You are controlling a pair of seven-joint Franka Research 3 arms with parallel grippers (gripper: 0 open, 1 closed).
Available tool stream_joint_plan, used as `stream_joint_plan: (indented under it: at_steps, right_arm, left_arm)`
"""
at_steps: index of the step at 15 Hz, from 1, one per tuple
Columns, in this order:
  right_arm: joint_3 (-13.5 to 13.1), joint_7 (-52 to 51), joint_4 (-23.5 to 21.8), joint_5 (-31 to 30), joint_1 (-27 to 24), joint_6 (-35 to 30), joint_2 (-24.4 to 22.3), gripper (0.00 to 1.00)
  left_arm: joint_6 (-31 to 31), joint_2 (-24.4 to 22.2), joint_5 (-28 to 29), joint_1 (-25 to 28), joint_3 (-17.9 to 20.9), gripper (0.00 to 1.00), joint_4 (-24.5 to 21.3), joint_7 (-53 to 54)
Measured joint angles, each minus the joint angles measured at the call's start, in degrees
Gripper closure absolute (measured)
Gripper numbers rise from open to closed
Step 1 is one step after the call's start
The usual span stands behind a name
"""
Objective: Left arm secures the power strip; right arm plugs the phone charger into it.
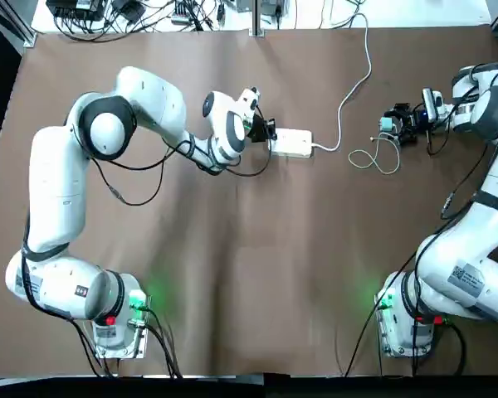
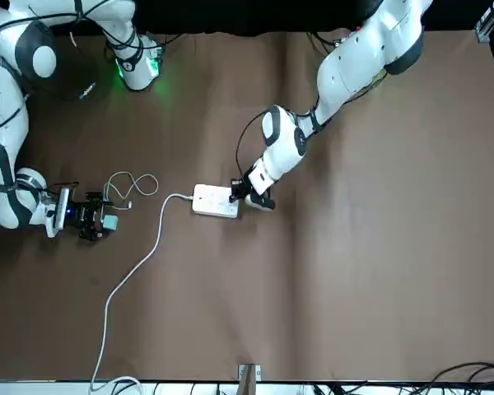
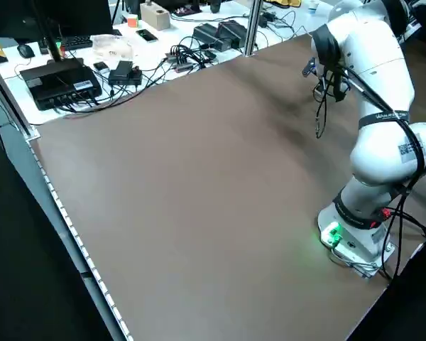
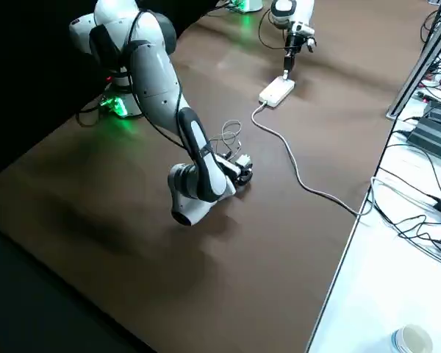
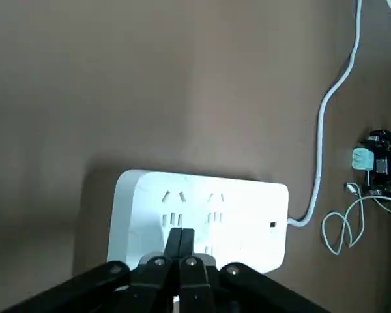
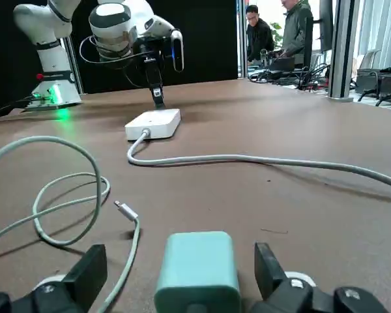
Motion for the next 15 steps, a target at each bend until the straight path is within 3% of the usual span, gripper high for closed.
stream_joint_plan:
  at_steps: [15]
  right_arm:
    - [0.1, -0.4, 1.5, 0.4, 0.0, -0.1, 1.6, 0.01]
  left_arm:
    - [0.0, 0.0, 0.0, -0.8, 0.0, 0.99, -0.7, 0.0]
